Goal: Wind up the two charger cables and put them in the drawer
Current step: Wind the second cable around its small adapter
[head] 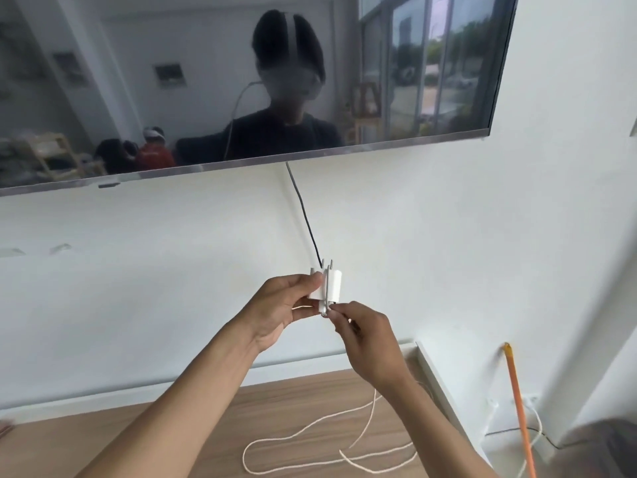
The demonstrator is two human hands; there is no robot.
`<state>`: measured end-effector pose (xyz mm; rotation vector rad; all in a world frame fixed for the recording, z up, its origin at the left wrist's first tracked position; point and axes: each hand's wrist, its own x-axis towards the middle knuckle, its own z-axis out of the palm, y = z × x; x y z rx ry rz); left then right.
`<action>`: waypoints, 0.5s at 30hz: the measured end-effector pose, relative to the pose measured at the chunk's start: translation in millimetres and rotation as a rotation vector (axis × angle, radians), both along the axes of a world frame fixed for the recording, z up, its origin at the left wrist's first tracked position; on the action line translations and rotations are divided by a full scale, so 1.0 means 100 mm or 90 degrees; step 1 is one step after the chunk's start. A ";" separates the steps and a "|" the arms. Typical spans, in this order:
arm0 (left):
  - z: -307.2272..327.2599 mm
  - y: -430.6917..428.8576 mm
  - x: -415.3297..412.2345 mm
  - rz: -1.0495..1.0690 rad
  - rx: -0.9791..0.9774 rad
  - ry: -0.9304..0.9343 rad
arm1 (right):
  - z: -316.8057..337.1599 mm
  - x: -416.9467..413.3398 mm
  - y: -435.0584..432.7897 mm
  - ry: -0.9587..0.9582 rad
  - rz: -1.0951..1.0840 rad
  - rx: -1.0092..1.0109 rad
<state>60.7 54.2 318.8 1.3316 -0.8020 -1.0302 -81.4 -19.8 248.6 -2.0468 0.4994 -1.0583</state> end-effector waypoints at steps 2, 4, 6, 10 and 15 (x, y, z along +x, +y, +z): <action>-0.05 0.02 0.01 -0.028 0.000 -0.032 | 0.00 -0.03 -0.11 0.039 0.011 -0.014; -0.09 0.06 0.05 -0.059 0.002 -0.089 | 0.01 -0.05 -0.22 0.081 0.015 -0.015; -0.13 0.14 0.08 -0.096 0.028 -0.188 | 0.03 -0.06 -0.30 0.138 0.023 -0.018; -0.23 0.27 0.16 -0.137 0.094 -0.340 | 0.18 0.03 -0.40 0.255 0.038 -0.033; -0.38 0.32 0.21 -0.061 0.142 -0.362 | 0.39 0.13 -0.35 0.325 0.052 -0.051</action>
